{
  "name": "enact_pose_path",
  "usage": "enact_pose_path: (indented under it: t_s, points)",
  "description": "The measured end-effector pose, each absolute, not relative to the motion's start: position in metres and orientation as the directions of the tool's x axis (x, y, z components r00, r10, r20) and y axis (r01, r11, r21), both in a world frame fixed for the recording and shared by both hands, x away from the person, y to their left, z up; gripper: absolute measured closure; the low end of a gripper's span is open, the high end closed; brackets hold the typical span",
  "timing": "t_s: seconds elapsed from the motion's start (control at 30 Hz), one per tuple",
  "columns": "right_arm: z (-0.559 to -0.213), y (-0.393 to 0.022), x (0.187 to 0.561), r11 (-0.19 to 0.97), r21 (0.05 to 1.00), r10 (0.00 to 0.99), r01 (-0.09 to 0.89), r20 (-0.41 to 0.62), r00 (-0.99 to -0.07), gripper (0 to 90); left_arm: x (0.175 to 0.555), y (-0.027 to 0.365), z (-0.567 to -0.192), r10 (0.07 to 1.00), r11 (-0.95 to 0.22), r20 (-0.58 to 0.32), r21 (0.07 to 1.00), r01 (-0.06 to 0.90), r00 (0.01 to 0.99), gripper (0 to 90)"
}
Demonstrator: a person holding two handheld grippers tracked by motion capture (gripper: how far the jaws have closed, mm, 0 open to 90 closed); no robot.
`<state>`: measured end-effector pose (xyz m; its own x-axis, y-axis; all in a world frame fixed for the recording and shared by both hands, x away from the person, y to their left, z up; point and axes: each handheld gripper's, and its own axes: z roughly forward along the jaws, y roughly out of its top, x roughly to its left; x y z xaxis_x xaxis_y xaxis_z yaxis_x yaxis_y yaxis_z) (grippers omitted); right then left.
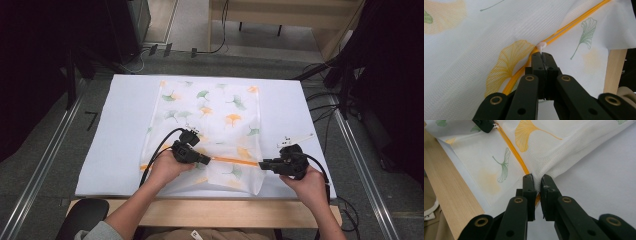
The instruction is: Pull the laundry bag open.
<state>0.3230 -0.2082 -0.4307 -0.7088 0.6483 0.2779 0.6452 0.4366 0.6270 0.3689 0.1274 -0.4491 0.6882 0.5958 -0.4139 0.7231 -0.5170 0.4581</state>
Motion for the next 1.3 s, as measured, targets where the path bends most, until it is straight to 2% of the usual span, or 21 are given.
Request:
enact_pose_path:
  t_s: [0.77, 1.07, 1.3]
  points:
    - [-0.431, -0.208, 0.325, 0.442, 0.626, 0.652, 0.642, 0.267, -0.709, 85.3, 0.365, 0.124, -0.446, 0.588, -0.534, -0.393, 0.467, 0.704, 0.707, 90.0]
    - [-0.431, -0.208, 0.325, 0.443, 0.625, 0.653, 0.643, 0.267, -0.709, 85.4, 0.362, 0.124, -0.439, 0.592, -0.555, -0.355, 0.471, 0.686, 0.723, 90.0]
    - [-0.431, -0.209, 0.324, 0.443, 0.627, 0.653, 0.641, 0.264, -0.710, 85.4, 0.361, 0.125, -0.441, 0.585, -0.584, -0.346, 0.449, 0.677, 0.734, 90.0]
